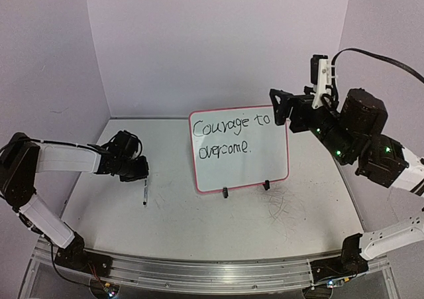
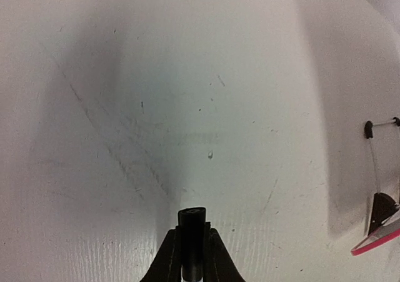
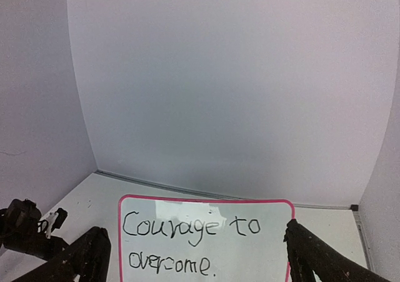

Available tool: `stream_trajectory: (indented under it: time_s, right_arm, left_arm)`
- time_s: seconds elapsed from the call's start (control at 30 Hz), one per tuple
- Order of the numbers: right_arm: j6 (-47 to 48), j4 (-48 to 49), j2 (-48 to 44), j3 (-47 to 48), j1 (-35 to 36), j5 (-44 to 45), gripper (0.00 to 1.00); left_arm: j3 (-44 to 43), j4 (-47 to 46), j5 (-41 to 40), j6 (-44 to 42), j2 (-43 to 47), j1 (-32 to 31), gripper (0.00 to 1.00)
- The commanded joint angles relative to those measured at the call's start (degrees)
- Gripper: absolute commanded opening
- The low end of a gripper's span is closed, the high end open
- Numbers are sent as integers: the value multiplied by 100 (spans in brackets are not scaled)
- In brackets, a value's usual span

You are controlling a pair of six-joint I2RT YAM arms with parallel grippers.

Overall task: Write a sentence on the whiteboard
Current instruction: Put down the whiteboard marker at the center of the board, then reset both arms

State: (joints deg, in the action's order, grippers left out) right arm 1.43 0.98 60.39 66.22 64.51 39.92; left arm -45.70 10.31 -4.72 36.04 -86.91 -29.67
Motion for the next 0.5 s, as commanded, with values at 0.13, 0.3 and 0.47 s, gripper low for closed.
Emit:
stream_trajectory:
  time_s: [0.13,0.3,0.47]
  right_arm:
    - [262,-598,-279,617,-9,1225,98]
    - [584,-618,-370,1034,-7,1487,98]
    - [807,-618,-522,1412,-4,1476,98]
  left_arm:
    - [-218,312,-363,-133,36,8,40]
    - [-759,861,-694,-370,843,14,55]
    - [-1876,843,-486,-1060,2031,12,78]
